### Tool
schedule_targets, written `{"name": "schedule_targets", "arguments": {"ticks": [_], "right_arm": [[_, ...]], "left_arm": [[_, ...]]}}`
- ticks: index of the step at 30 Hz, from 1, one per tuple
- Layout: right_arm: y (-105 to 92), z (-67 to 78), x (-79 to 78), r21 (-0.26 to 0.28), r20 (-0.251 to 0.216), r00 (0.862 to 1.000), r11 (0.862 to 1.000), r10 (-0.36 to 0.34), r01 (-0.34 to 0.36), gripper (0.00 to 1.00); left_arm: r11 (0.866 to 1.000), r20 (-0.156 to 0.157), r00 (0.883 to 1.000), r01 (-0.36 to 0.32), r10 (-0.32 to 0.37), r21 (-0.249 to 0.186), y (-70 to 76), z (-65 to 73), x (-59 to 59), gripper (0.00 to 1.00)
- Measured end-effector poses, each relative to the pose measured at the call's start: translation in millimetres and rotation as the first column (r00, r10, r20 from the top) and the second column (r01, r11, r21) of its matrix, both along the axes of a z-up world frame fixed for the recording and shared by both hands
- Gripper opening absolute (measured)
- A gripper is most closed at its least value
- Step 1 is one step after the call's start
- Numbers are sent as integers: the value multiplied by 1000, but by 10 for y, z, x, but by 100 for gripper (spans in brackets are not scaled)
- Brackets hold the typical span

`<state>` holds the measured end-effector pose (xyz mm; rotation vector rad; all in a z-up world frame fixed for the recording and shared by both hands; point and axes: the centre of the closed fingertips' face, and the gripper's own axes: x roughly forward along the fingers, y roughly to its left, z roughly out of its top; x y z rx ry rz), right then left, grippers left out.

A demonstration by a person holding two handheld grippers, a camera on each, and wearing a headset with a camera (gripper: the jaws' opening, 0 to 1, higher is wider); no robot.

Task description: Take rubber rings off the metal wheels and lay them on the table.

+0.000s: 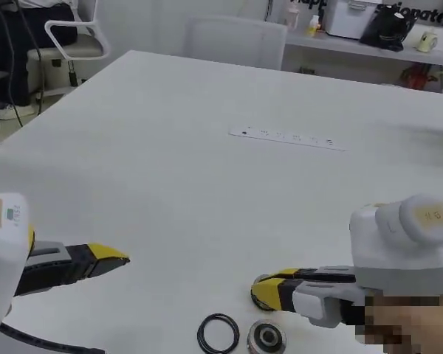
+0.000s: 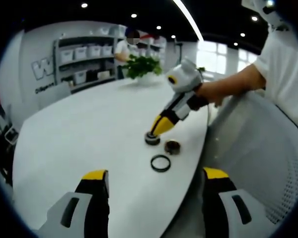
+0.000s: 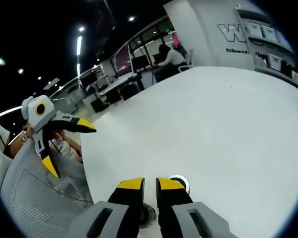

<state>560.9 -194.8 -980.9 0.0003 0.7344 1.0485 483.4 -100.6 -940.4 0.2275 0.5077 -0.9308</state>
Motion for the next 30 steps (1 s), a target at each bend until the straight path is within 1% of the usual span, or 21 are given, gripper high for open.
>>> {"name": "schedule_targets", "arguments": {"ticks": [3,8,15,20,24,28,30], "right_arm": [[-23,30,35,12,3,1000,1000,-17,17,7],[-53,64,77,23,9,999,999,-36,36,7],[-141,118,172,41,16,997,996,-79,79,7],[-204,130,221,47,14,994,993,-107,106,7],[-234,132,240,47,14,993,992,-121,120,7],[-274,103,245,35,11,992,992,-125,125,7],[-288,89,245,27,13,992,992,-124,124,7]], "left_arm": [[1000,3,1000,2,-2,-5,-5,14,2,77],[1000,7,1000,5,-5,9,4,13,3,78],[1000,19,1000,11,-11,13,11,66,19,78],[1000,39,999,15,-15,6,-1,155,31,79],[1000,49,998,23,-24,13,3,208,46,79],[999,68,997,36,-36,-2,-17,330,92,79],[999,87,995,42,-42,-6,-35,411,130,79]]}}
